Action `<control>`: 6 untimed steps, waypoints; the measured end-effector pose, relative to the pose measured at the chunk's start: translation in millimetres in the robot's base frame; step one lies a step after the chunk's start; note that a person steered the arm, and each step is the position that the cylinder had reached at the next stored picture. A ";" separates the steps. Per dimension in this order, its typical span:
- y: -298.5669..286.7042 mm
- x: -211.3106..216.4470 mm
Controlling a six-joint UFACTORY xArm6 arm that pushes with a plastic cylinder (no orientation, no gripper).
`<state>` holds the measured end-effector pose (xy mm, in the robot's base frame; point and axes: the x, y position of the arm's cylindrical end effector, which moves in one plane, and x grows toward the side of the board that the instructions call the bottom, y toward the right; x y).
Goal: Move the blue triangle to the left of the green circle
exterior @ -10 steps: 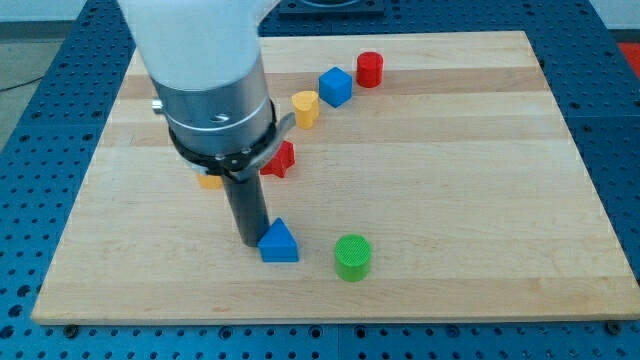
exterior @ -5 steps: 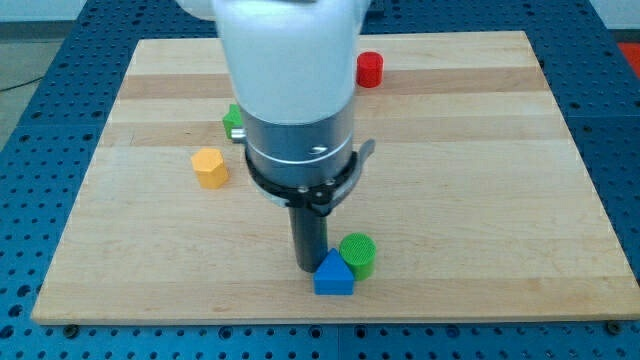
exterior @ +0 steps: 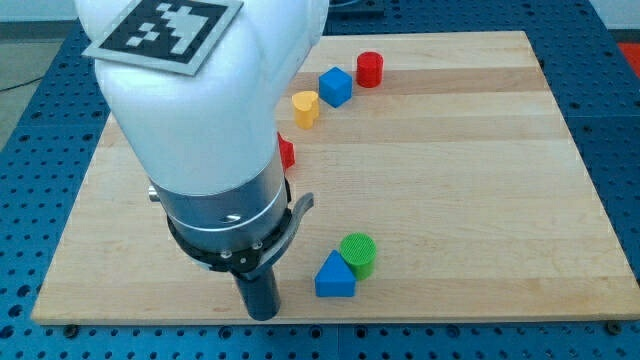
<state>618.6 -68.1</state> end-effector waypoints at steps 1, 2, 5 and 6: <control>47.5 -0.7; 67.7 -0.7; 62.4 -5.5; 62.4 -8.5</control>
